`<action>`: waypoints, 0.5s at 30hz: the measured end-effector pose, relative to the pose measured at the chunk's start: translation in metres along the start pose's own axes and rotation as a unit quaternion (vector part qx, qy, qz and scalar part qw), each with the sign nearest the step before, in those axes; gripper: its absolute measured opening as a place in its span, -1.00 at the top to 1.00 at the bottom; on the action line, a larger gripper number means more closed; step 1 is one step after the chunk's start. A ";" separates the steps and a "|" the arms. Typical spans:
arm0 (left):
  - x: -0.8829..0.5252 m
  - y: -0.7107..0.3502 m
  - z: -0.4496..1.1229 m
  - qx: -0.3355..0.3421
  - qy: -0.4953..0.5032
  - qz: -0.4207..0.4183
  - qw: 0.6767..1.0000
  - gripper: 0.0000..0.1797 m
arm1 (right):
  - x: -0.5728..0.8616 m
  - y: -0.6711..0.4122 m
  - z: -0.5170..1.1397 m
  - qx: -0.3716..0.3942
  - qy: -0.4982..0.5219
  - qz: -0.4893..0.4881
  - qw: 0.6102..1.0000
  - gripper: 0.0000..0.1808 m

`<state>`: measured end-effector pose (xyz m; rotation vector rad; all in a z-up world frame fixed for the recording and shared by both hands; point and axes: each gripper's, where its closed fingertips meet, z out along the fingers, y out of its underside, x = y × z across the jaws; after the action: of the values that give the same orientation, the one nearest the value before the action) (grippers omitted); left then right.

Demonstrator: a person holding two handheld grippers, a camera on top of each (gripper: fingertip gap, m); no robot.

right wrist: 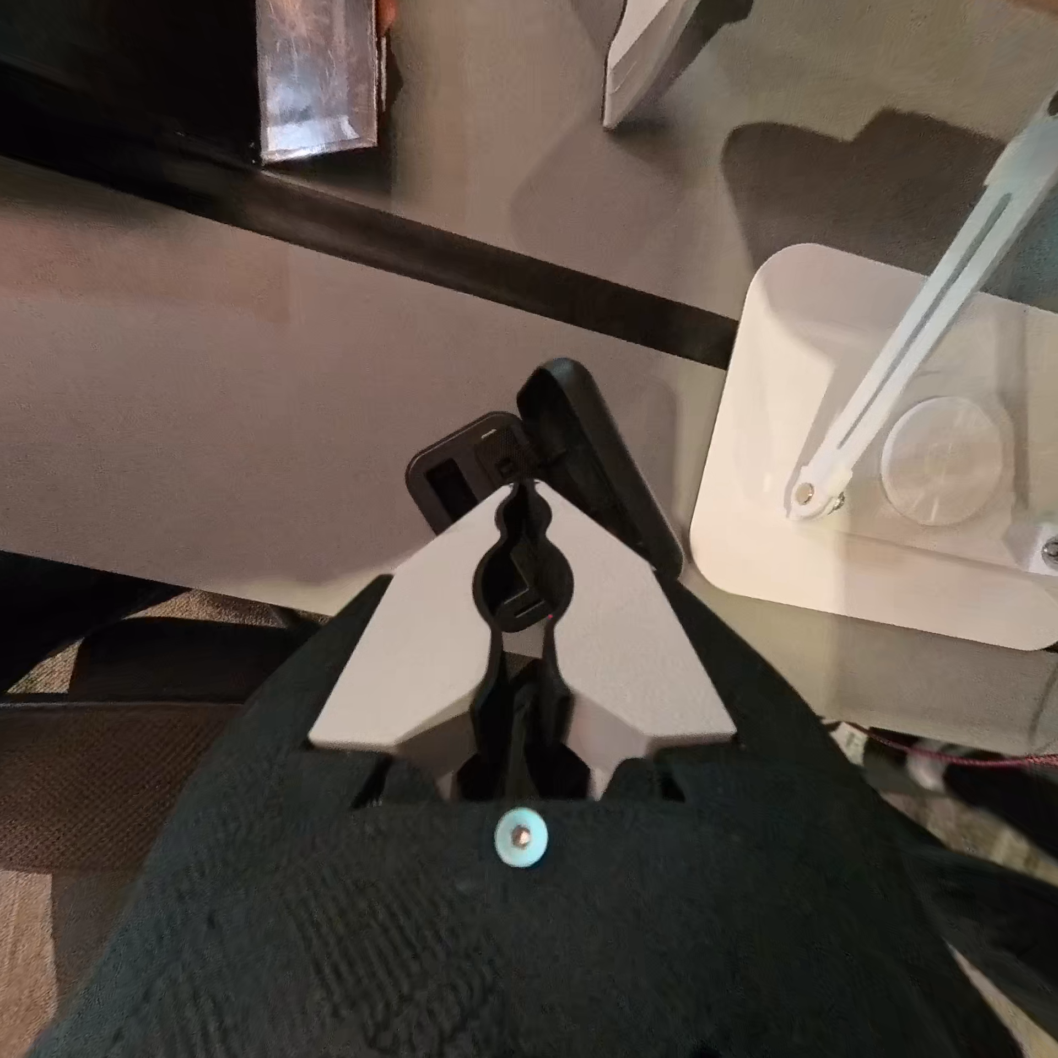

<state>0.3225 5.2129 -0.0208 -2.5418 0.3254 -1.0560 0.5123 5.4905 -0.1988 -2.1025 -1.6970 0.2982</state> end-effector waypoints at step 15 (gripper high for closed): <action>-0.055 0.065 -0.150 0.199 -0.167 -0.029 0.965 0.65 | -0.385 -0.173 -0.018 0.236 -0.182 0.051 0.953 0.43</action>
<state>0.1721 5.1356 0.0154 -2.3133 -0.0520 -0.6158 0.2784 5.1428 -0.1416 -1.8471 -1.5058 1.0670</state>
